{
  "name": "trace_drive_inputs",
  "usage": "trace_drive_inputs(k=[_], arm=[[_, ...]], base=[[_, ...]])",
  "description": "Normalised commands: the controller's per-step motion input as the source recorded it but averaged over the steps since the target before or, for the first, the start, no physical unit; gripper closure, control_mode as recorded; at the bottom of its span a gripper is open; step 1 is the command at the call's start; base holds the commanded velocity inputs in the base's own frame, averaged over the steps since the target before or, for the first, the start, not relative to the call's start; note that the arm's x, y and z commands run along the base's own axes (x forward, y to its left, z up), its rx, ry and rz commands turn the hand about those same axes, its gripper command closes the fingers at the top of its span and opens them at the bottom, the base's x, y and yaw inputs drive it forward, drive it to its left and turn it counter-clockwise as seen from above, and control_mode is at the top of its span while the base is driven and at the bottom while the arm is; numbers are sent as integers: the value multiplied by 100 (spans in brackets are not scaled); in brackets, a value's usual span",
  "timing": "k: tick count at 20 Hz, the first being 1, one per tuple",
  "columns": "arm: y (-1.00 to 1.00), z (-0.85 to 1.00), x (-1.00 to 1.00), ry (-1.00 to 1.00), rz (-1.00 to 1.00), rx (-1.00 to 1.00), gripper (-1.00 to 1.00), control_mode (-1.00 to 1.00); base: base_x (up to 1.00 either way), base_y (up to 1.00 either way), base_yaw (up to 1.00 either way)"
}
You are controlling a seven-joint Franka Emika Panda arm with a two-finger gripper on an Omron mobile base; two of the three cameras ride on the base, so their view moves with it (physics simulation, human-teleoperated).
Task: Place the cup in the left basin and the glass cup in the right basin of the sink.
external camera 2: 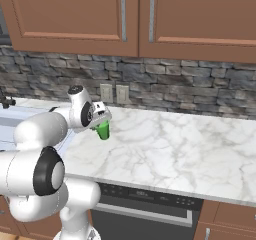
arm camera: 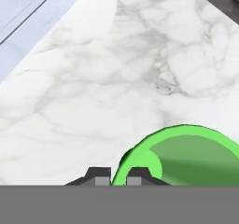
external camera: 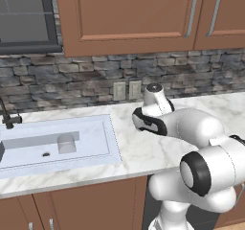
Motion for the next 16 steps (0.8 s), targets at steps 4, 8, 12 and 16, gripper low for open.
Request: trace_drive_inputs(k=[4, 8, 12, 16], arm=[[-20, 19, 0, 0, 0, 0, 100, -100], [-23, 17, 0, 0, 0, 0, 100, -100], [-14, 2, 0, 0, 0, 0, 100, -100], [-6, 0, 0, 0, 0, 0, 100, 100]], base=[[0, 0, 0], [0, 0, 0], [0, 0, 0], [0, -3, 0]])
